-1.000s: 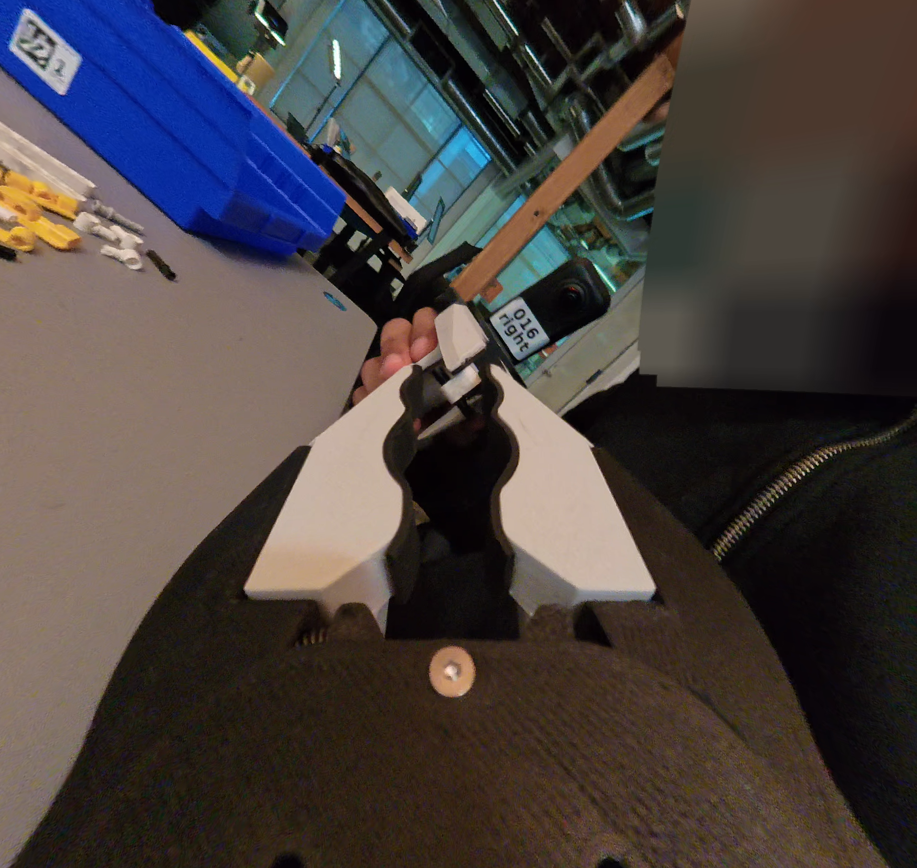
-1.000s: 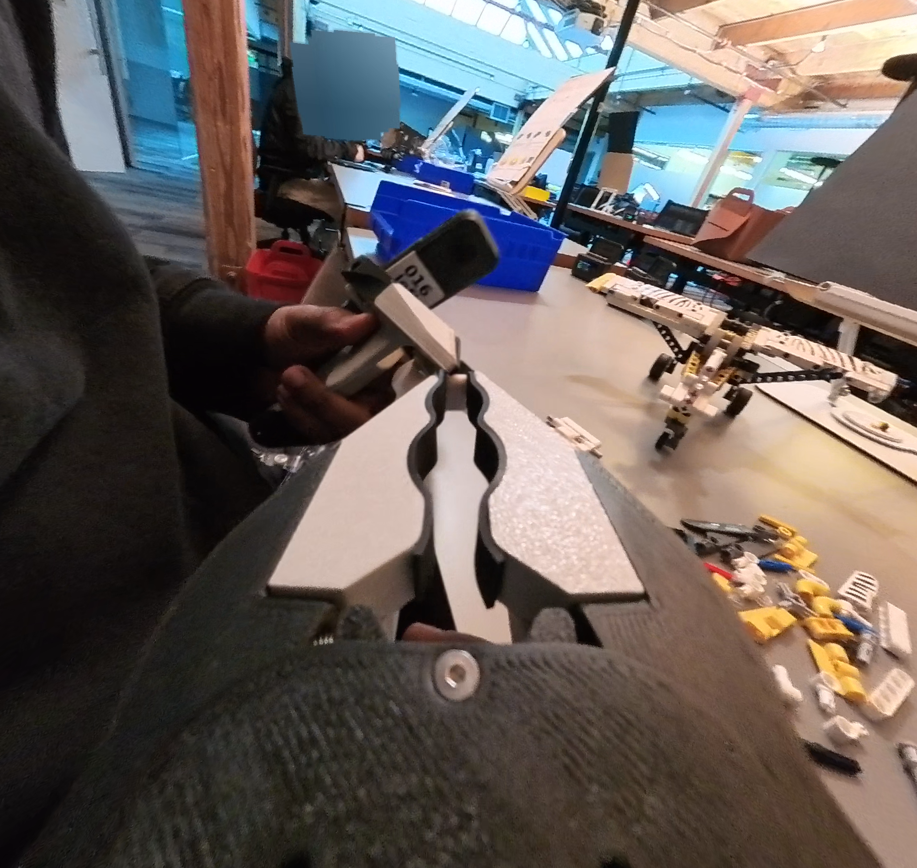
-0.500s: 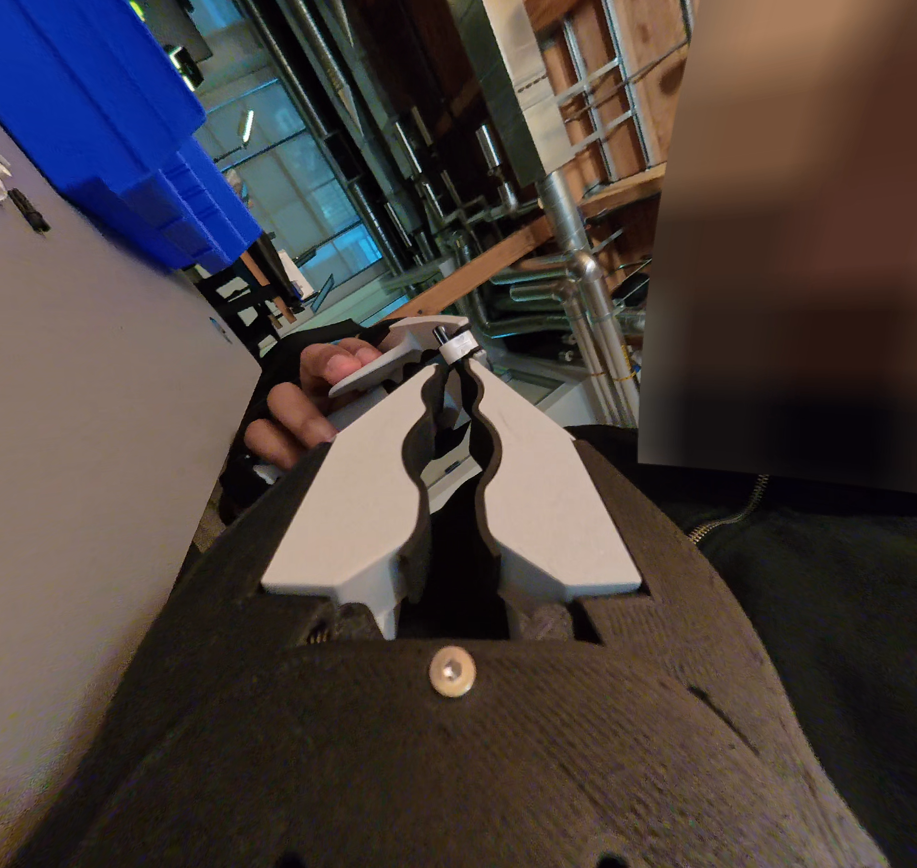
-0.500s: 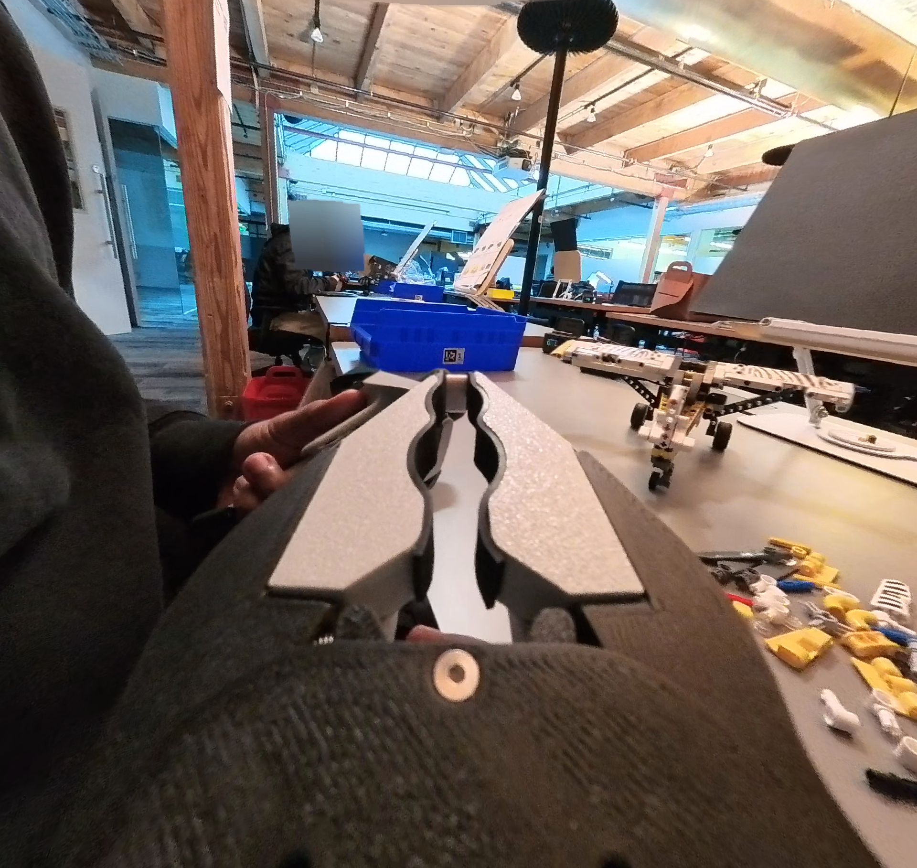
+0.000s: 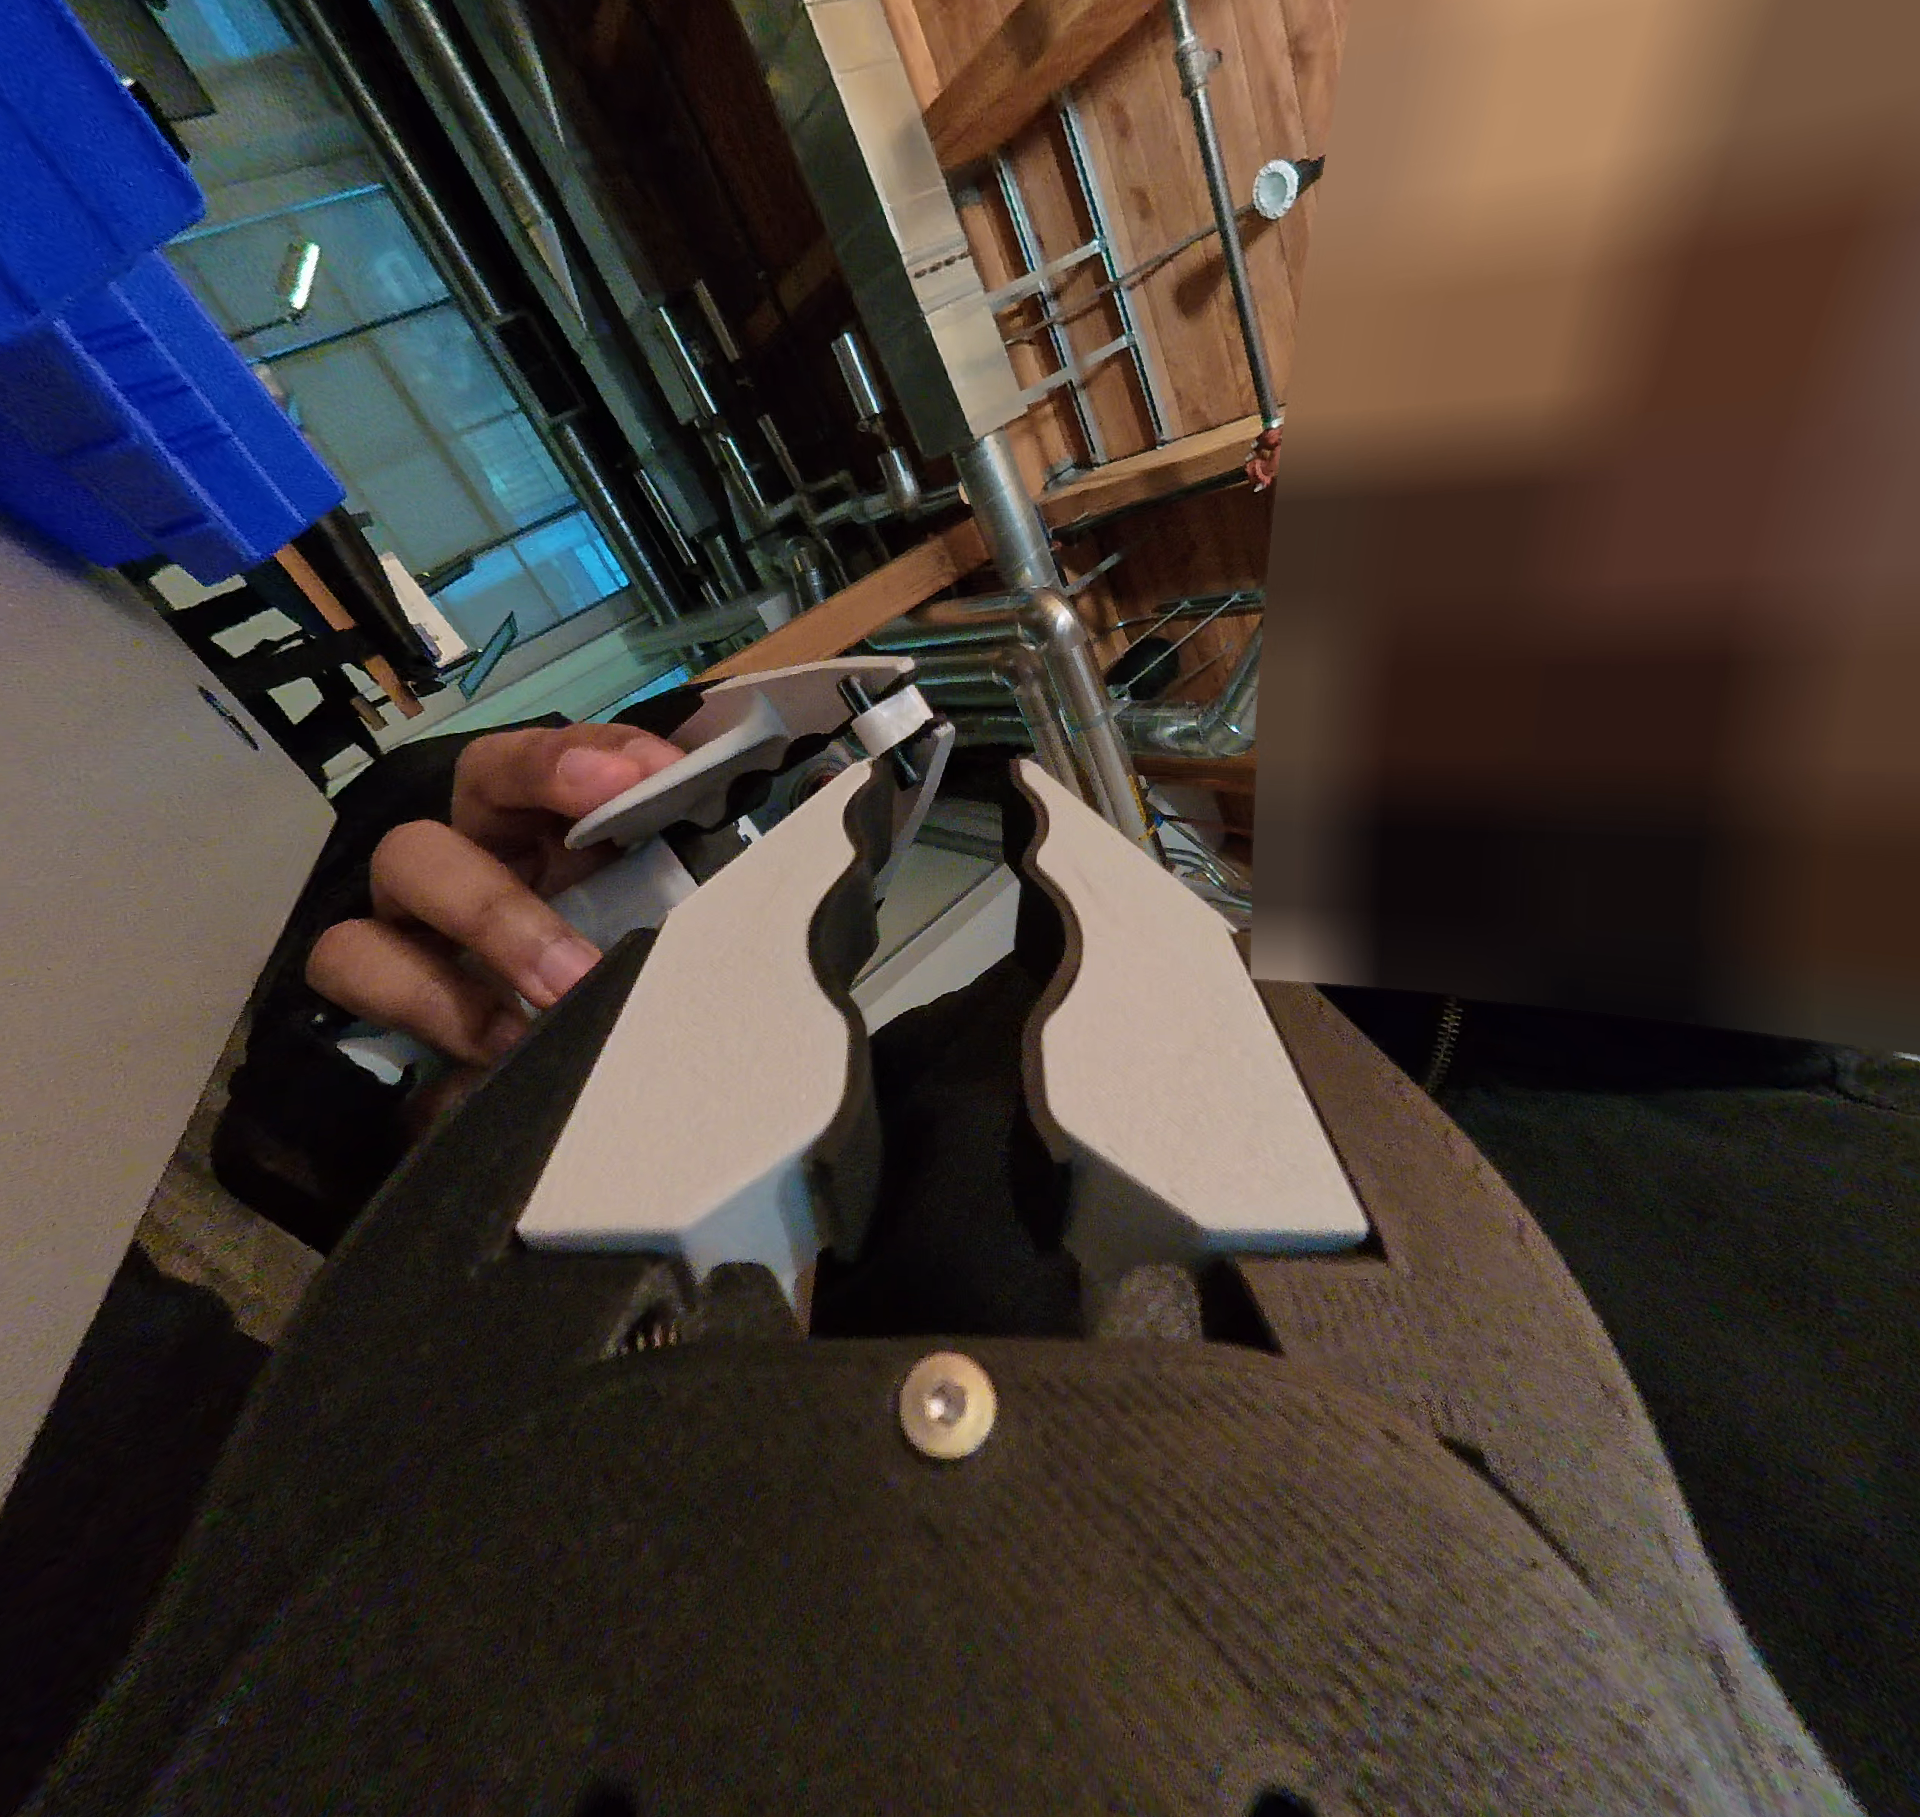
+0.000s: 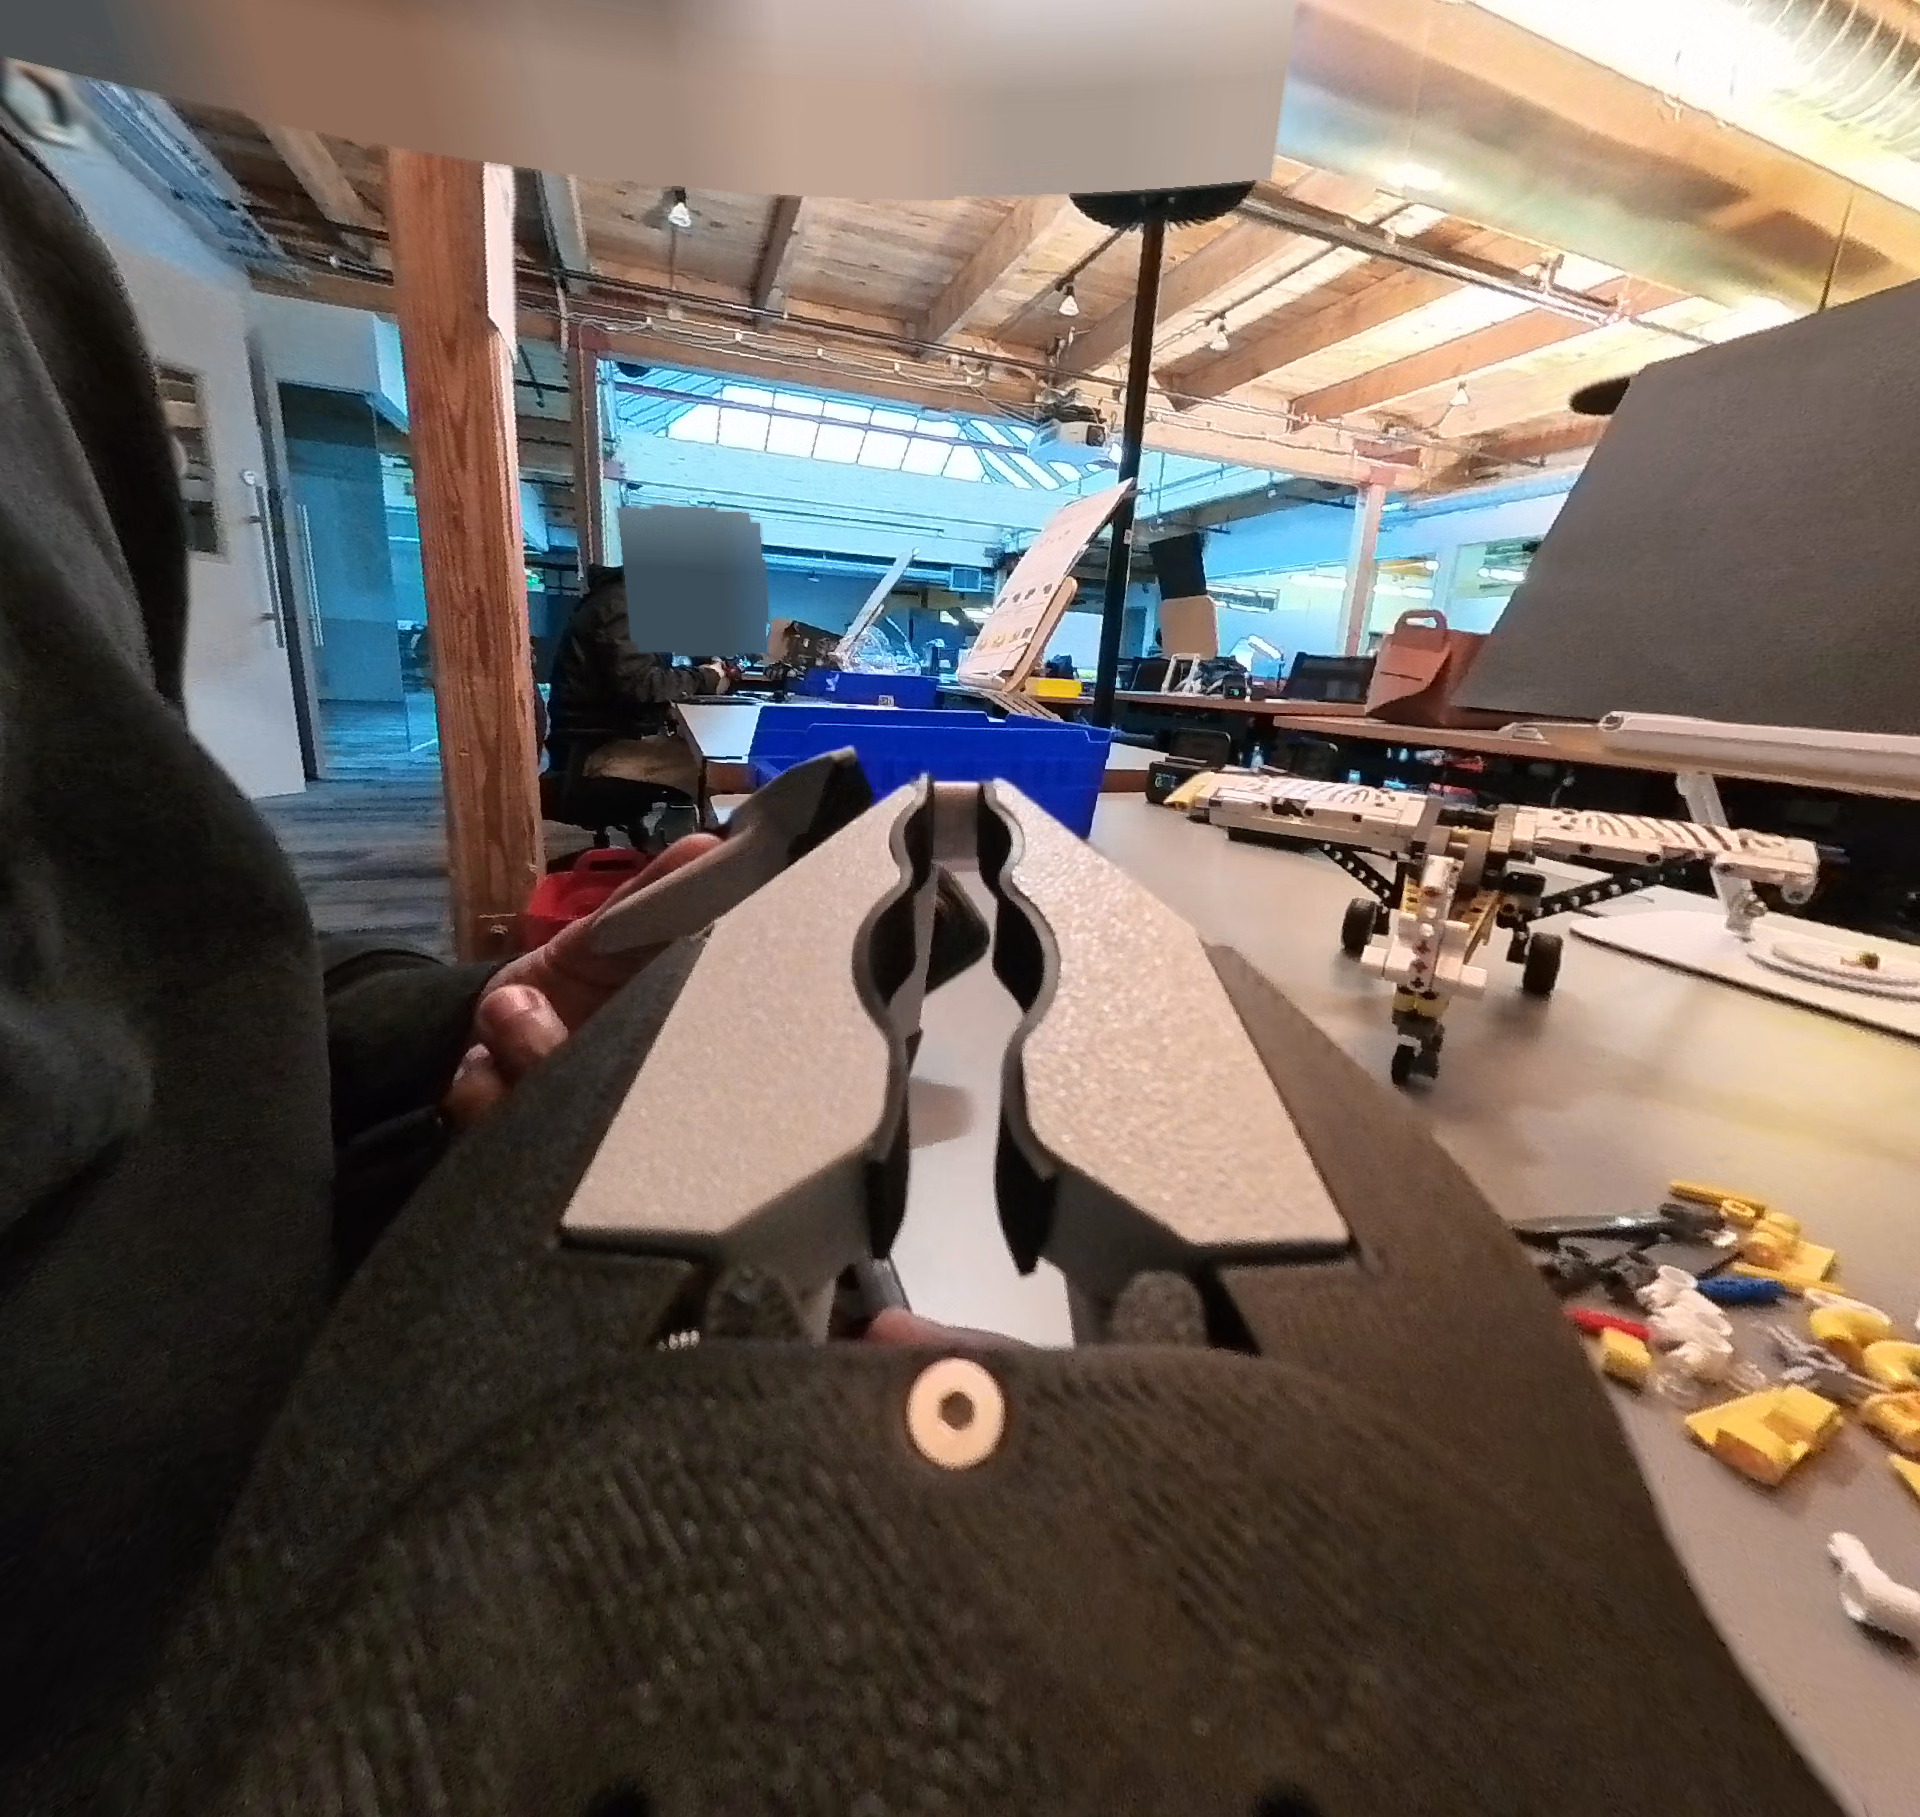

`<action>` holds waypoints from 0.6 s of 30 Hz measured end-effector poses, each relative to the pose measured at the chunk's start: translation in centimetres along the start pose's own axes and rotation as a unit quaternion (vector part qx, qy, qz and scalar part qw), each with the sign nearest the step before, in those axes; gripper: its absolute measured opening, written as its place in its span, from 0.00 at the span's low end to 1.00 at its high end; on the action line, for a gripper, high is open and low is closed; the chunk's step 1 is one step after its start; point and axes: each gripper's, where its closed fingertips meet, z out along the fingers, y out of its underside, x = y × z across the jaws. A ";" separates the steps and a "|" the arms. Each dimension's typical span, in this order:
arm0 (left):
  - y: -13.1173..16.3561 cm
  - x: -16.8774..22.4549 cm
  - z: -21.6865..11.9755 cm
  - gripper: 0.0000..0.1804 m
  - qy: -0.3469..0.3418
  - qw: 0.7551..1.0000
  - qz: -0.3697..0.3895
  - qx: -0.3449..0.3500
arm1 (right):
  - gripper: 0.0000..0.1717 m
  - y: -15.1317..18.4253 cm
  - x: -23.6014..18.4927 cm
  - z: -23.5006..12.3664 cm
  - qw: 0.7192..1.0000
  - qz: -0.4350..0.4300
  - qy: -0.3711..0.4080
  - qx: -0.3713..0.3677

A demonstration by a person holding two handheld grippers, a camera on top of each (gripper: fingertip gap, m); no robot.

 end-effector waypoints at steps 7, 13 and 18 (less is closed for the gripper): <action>0.0 -1.3 0.2 0.09 -0.075 0.994 0.074 -0.018 | 0.03 0.8 0.0 0.4 0.999 0.048 -0.004 -0.010; 0.0 -1.4 0.2 0.08 -0.074 0.994 0.083 -0.014 | 0.03 0.9 0.0 0.3 0.999 0.045 -0.005 -0.013; -0.7 -0.8 -0.1 0.06 -0.060 0.995 0.083 0.005 | 0.03 -0.1 0.3 -0.2 0.999 0.032 0.002 0.016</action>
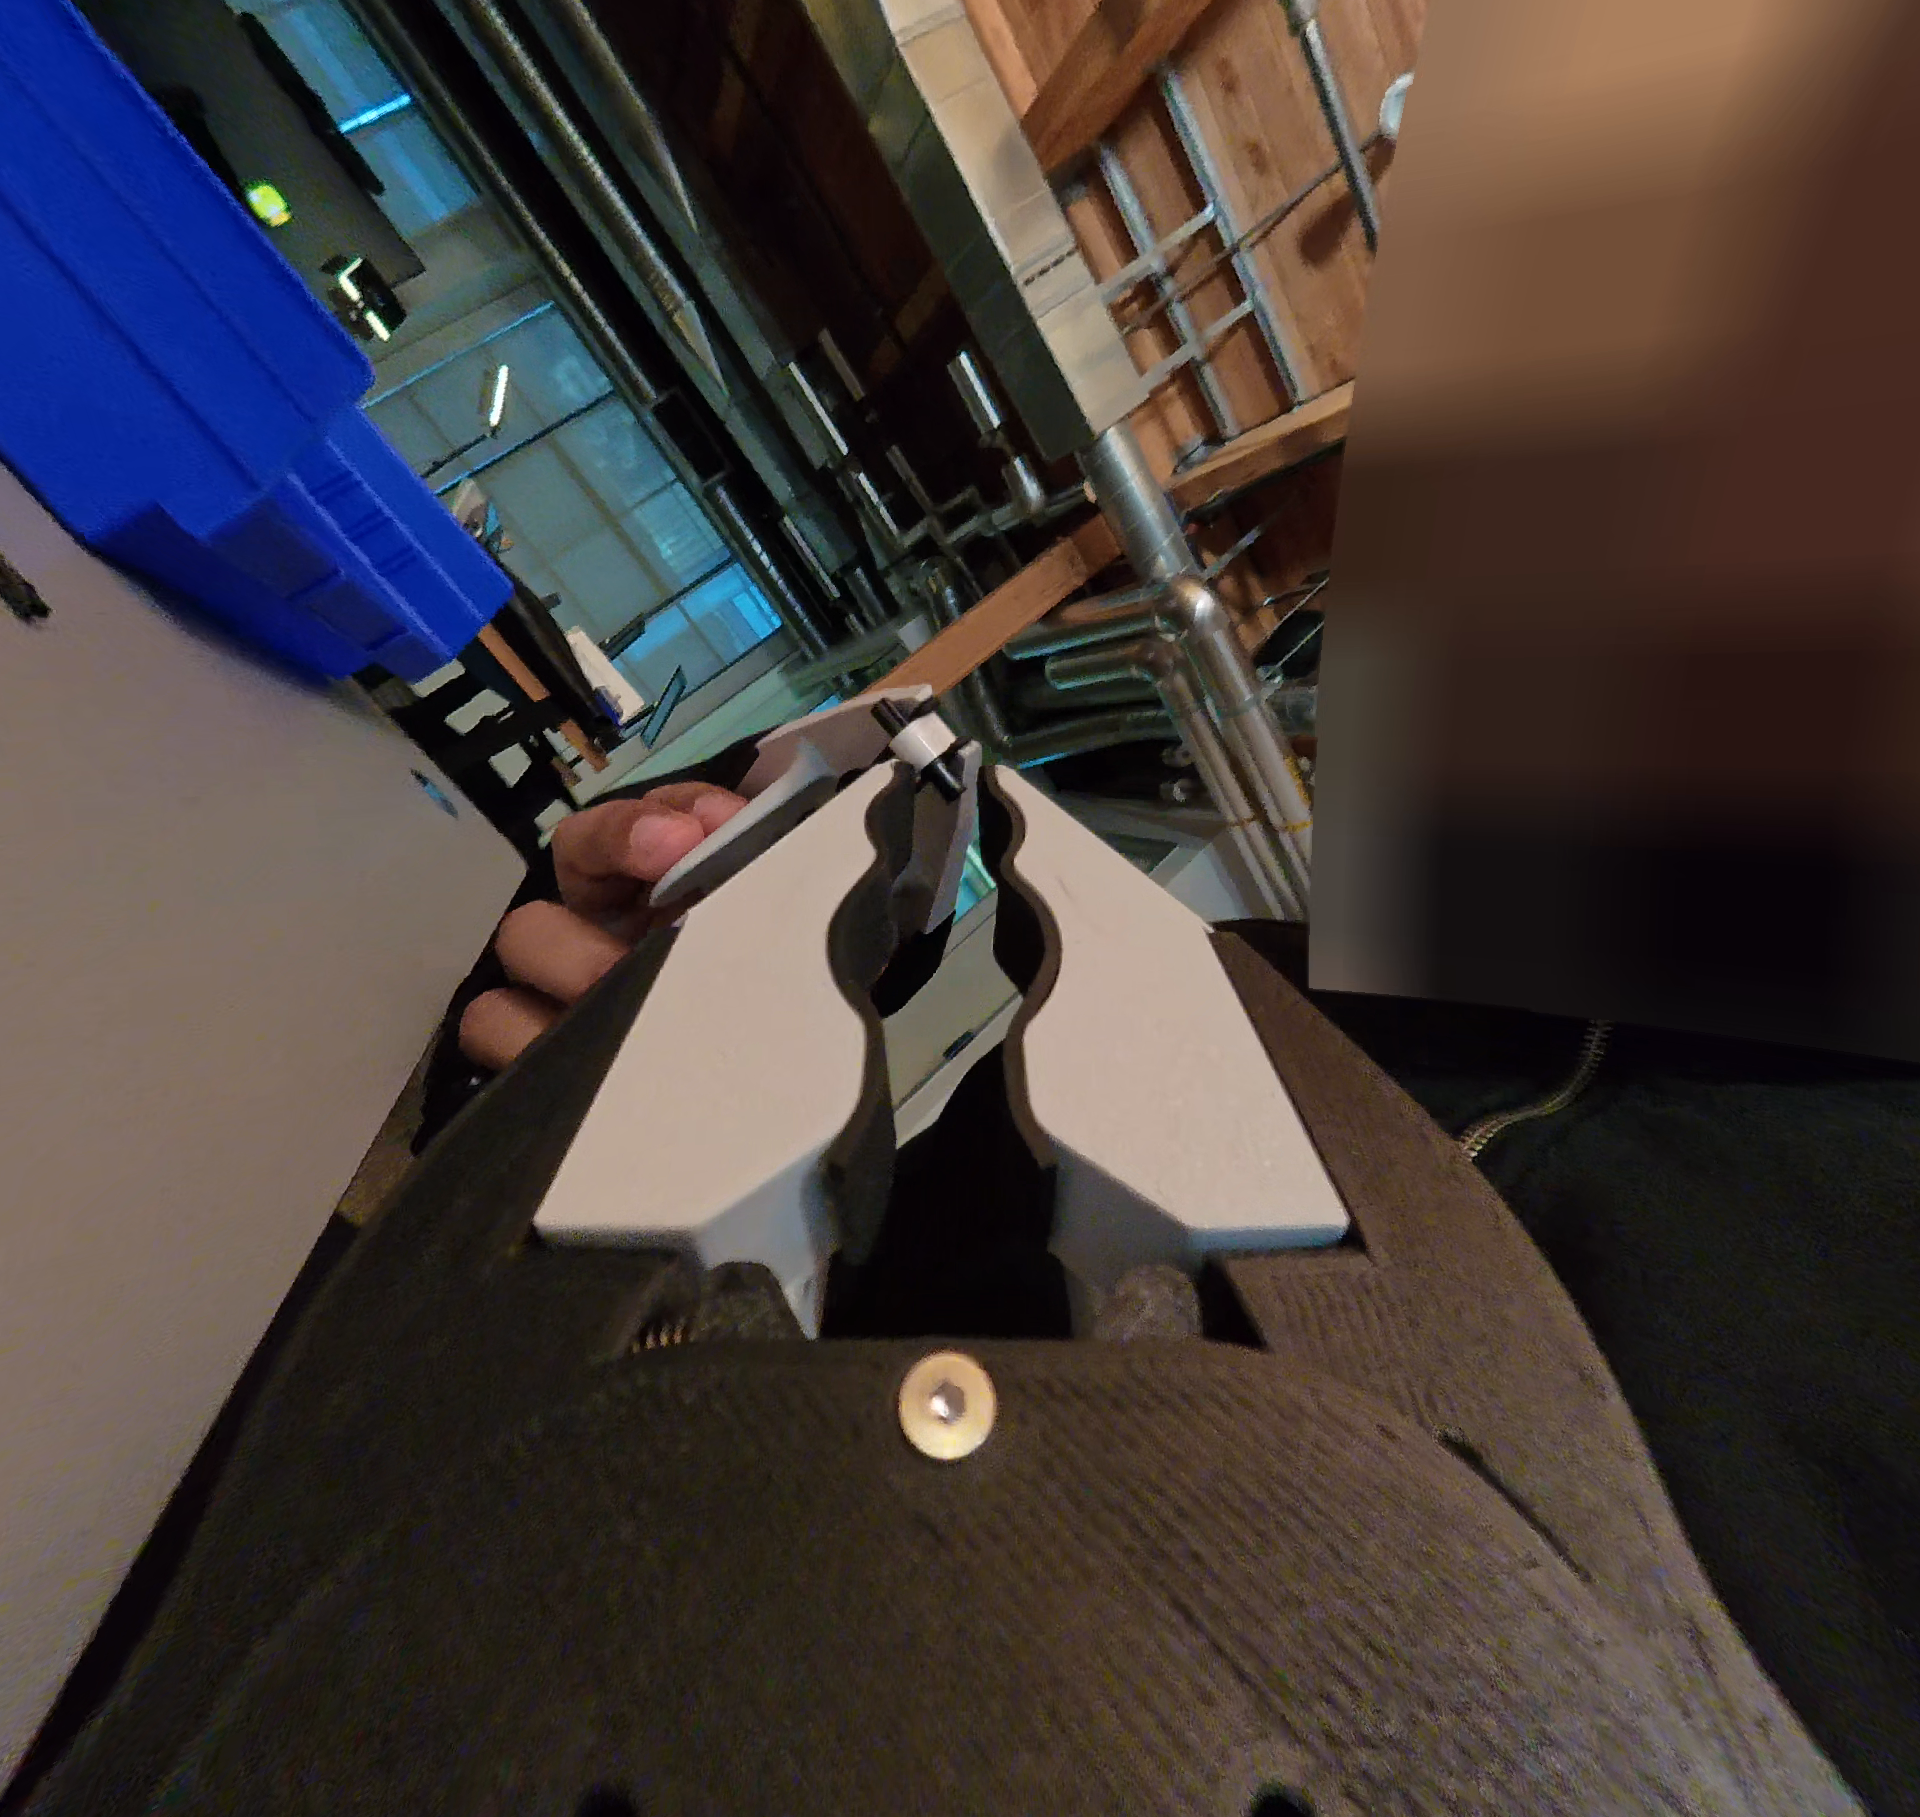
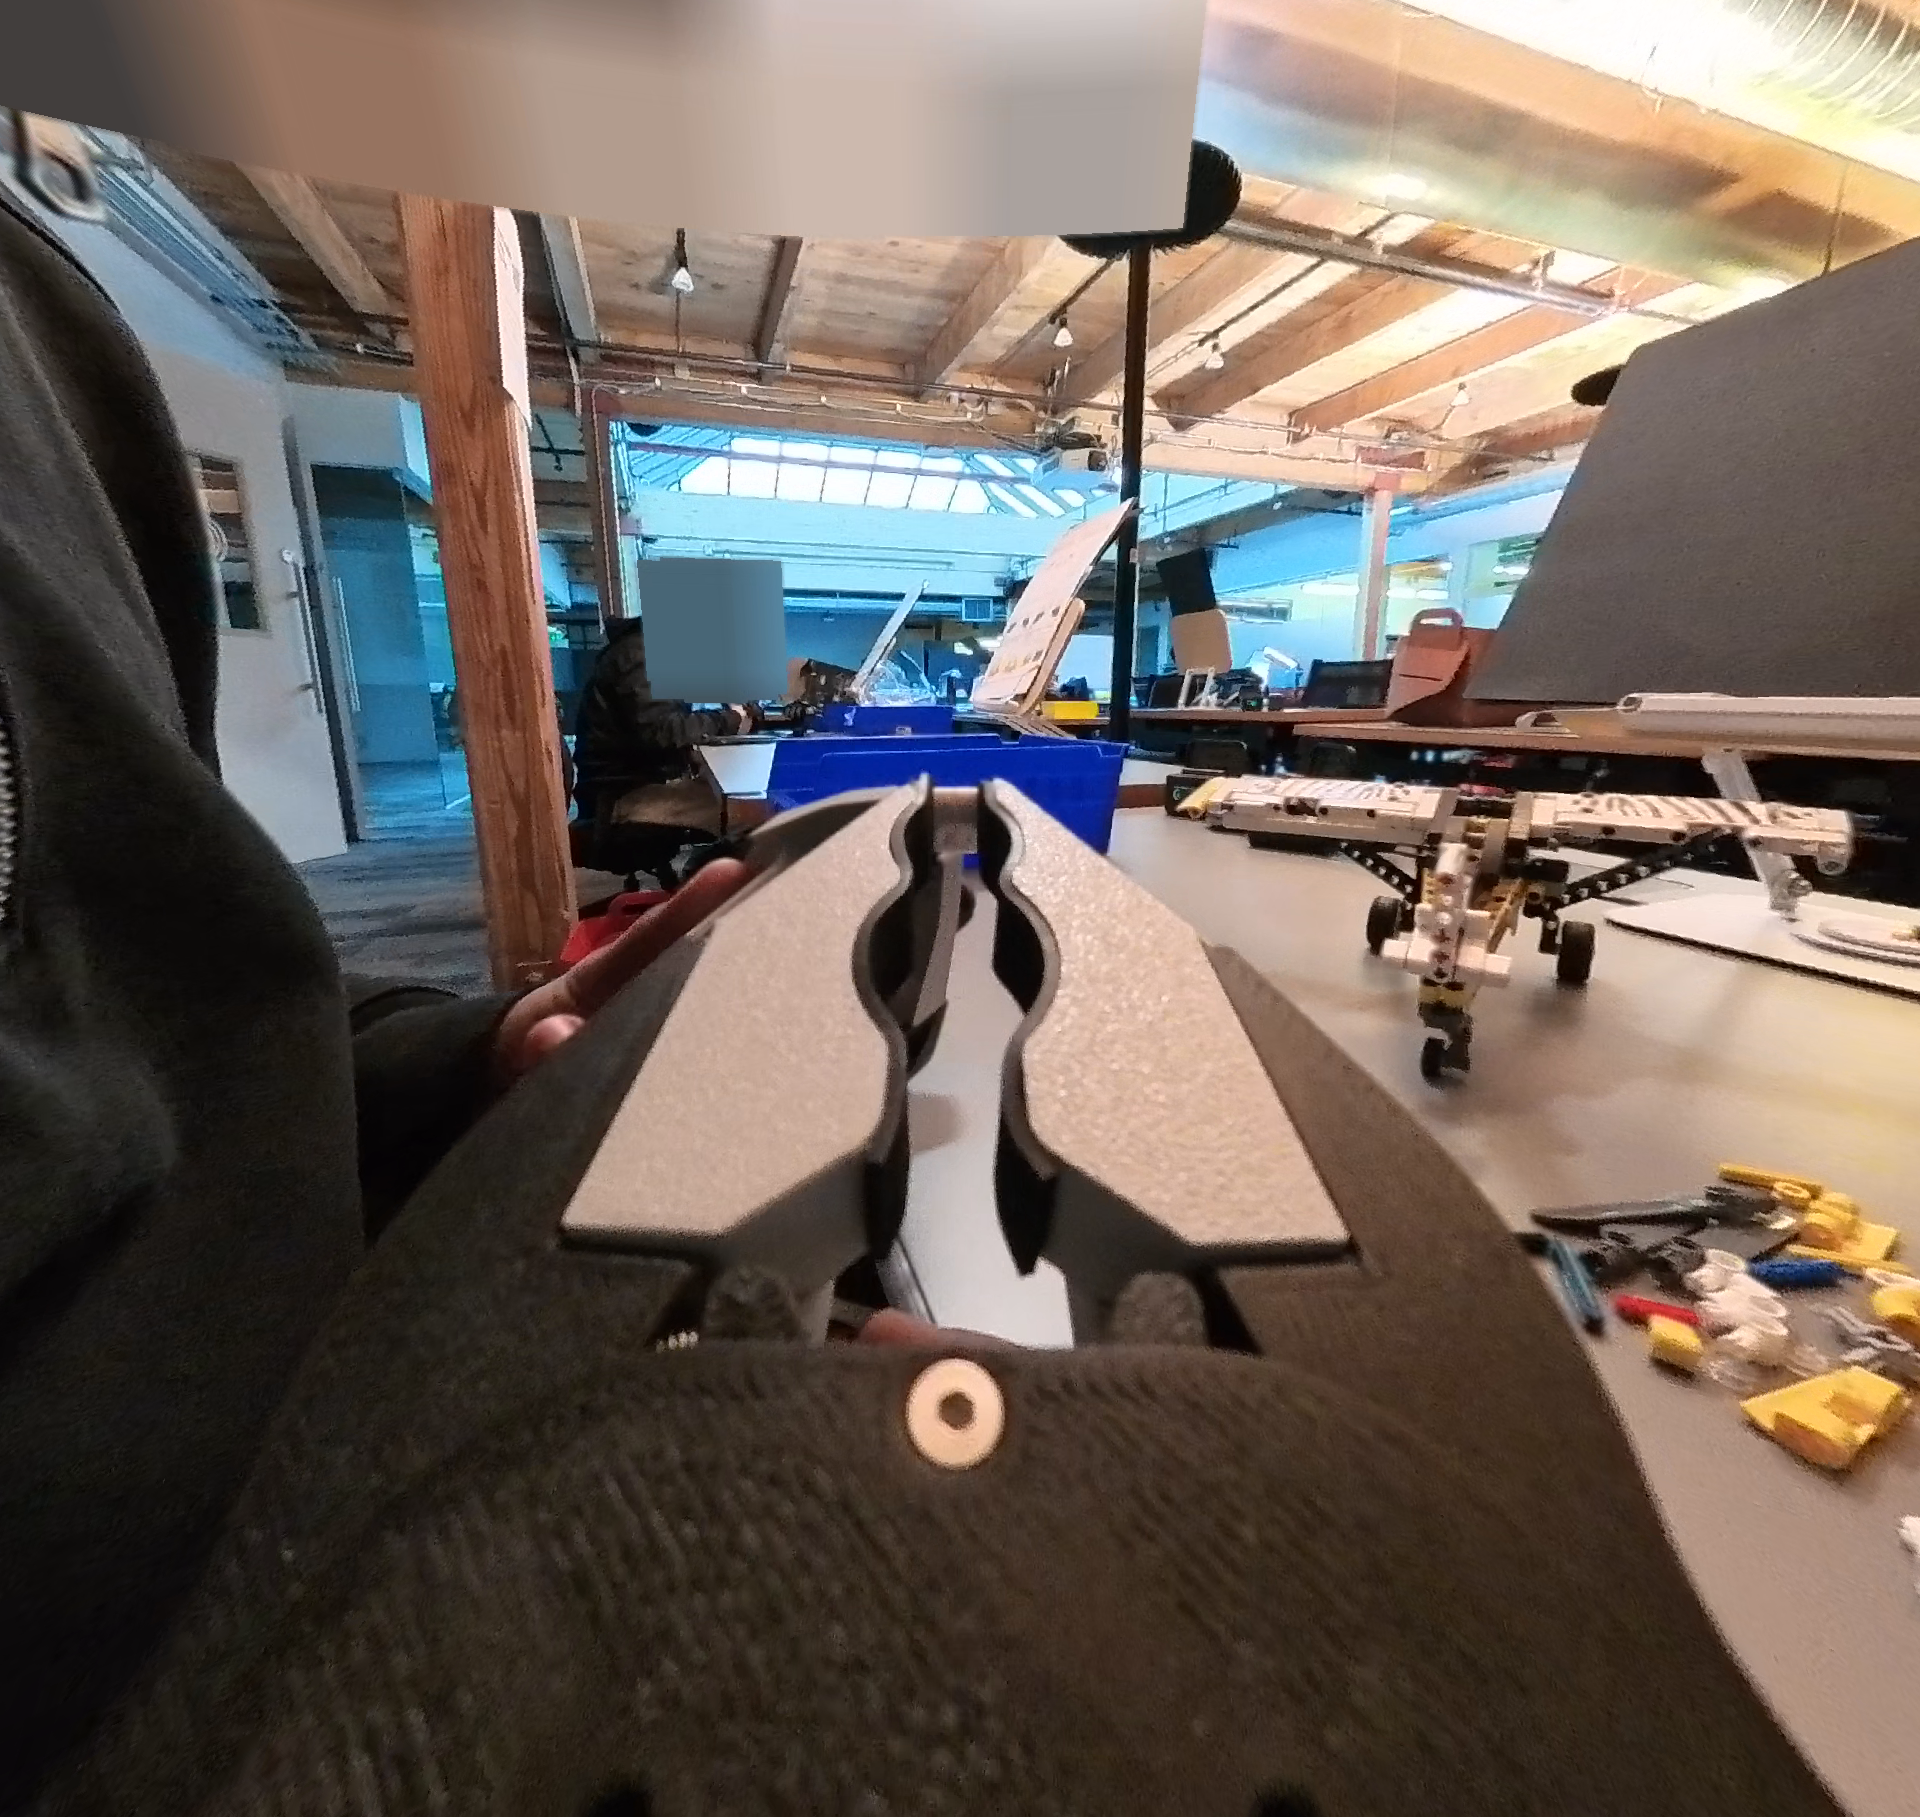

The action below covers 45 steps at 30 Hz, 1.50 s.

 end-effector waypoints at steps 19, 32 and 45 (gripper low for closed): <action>-0.3 0.1 -0.5 0.00 0.007 0.999 -0.034 0.001 | 0.03 0.3 -0.8 0.0 0.999 -0.014 -0.029 -0.007; 0.3 -0.6 -0.9 0.09 0.000 0.997 -0.074 -0.021 | 0.03 0.7 -1.5 0.1 0.995 -0.087 -0.027 -0.033; -0.2 0.4 -0.7 0.02 0.029 0.995 -0.097 -0.011 | 0.03 1.0 -1.7 -0.2 0.992 -0.114 -0.037 -0.047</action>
